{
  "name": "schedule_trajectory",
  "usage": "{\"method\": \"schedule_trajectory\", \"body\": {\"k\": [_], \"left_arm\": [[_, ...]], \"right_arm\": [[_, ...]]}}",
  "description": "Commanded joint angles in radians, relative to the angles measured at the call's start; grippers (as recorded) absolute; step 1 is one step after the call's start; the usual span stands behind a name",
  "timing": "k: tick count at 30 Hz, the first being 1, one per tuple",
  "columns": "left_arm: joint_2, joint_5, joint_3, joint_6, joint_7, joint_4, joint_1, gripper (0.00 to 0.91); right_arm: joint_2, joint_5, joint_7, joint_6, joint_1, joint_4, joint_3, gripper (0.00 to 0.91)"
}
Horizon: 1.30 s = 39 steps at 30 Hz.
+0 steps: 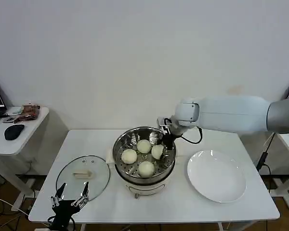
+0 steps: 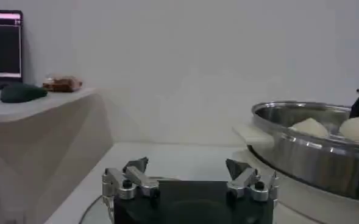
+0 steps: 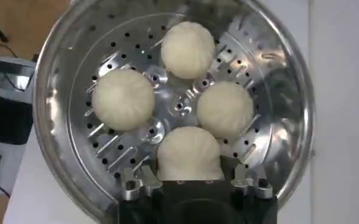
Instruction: Take steamed baozi put them in steamer then cover it.
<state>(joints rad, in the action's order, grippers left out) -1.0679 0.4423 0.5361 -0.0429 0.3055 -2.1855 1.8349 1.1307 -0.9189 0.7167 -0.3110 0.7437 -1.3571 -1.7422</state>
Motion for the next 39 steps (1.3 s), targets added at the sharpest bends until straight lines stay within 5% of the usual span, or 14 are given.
{"method": "schedule_trajectory", "body": {"k": [1,3,4,23,30,39], "left_arm": [[0.000,0.000,0.000,-0.001,-0.001,0.001,0.003,0.907],[0.000,0.000,0.001,-0.001,-0.001,0.002,0.003,0.907],[0.000,0.000,0.000,-0.001,-0.001,0.003,0.003,0.907],[-0.005,-0.003,0.006,0.000,0.000,-0.002,0.009,0.907],[-0.016,-0.005,0.013,-0.003,-0.001,0.013,0.011,0.907],[-0.014,-0.005,0.034,-0.001,-0.003,0.007,0.008,0.907]], "right_arm": [[-0.002,0.009,-0.004,-0.005,-0.009,-0.001,-0.001,0.695],[-0.002,0.009,-0.005,-0.006,-0.010,-0.001,0.000,0.695],[-0.002,0.005,-0.010,-0.007,-0.011,-0.001,0.002,0.907],[-0.095,-0.030,-0.054,0.002,0.024,-0.063,0.086,0.907],[-0.282,-0.034,-0.123,0.015,-0.015,-0.181,0.213,0.907],[-0.613,0.032,-0.168,0.039,-0.304,-0.308,0.654,0.907]]}}
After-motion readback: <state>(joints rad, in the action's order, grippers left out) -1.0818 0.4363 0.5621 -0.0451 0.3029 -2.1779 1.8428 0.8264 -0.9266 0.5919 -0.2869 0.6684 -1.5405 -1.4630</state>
